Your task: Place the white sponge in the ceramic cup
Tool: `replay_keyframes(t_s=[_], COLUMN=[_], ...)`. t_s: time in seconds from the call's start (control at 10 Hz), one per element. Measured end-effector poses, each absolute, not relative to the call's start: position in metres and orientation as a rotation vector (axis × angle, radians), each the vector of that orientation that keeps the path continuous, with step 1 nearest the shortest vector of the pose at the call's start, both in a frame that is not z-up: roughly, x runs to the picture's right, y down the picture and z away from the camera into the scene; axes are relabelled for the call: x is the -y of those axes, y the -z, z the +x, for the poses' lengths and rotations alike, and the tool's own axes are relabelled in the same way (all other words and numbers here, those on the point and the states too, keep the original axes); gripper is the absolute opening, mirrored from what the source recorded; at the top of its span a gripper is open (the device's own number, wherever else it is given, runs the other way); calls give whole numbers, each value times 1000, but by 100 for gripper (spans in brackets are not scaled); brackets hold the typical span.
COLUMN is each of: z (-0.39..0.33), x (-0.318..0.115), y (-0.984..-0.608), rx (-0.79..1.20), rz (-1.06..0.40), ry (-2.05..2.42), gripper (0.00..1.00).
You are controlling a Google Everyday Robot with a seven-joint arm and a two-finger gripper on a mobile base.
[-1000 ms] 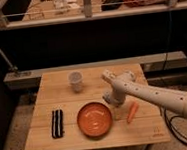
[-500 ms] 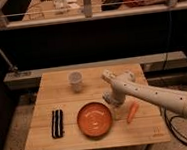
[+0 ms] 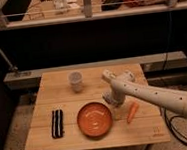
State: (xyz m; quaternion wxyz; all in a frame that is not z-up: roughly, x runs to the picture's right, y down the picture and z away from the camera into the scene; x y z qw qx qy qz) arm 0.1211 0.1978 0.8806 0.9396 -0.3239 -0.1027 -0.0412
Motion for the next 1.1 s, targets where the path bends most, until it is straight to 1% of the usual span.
replay_keyframes(t_s=[0.1, 0.2, 0.3, 0.7, 0.8, 1.0, 1.1], z=[121, 121, 121, 121, 121, 122, 122], x=[-198, -198, -197, -197, -197, -196, -196], y=[-880, -880, -880, -879, -879, -879, -879], rx=[210, 209, 209, 208, 208, 208, 208], rz=[-662, -662, -661, -661, -661, -662, -662], ry=[84, 83, 84, 84, 84, 84, 84], gripper=[69, 75, 78, 78, 77, 65, 64])
